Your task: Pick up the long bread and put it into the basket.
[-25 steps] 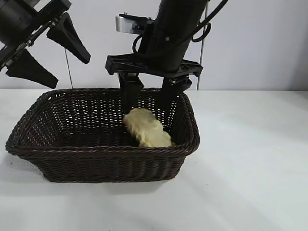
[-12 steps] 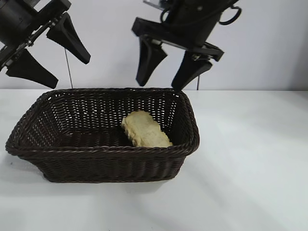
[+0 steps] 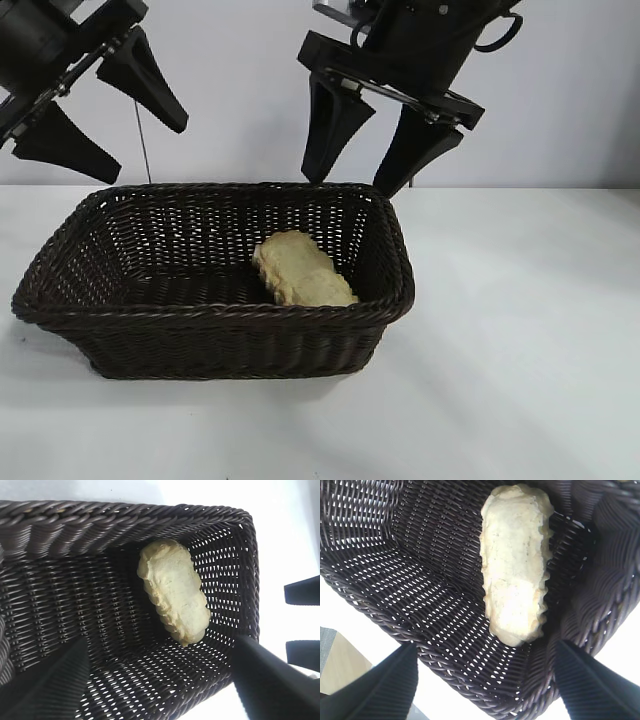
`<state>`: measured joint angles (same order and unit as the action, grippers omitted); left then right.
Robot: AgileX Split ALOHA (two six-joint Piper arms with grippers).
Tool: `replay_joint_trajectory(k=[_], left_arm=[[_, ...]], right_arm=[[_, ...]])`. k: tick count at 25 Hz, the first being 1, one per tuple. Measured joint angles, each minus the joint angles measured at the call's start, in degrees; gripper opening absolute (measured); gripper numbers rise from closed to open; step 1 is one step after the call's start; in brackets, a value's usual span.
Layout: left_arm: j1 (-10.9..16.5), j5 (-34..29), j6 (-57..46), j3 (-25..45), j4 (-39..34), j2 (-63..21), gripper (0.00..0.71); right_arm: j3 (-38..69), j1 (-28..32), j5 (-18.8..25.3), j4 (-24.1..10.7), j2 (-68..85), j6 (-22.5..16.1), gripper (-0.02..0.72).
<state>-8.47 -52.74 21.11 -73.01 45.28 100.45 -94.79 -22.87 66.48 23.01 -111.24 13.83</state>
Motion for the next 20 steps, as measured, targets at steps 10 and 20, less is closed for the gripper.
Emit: replay_joint_trajectory(k=[10,20], left_arm=[[0.0,0.0,0.0,0.0,-0.18,0.0,0.566],[0.0,0.0,0.02,0.0,-0.18,0.0,0.566]], right_arm=[[0.0,0.0,-0.22,0.12,2.03,0.0,0.548],[0.0,0.0,-0.47,0.12,2.65,0.0,0.548]])
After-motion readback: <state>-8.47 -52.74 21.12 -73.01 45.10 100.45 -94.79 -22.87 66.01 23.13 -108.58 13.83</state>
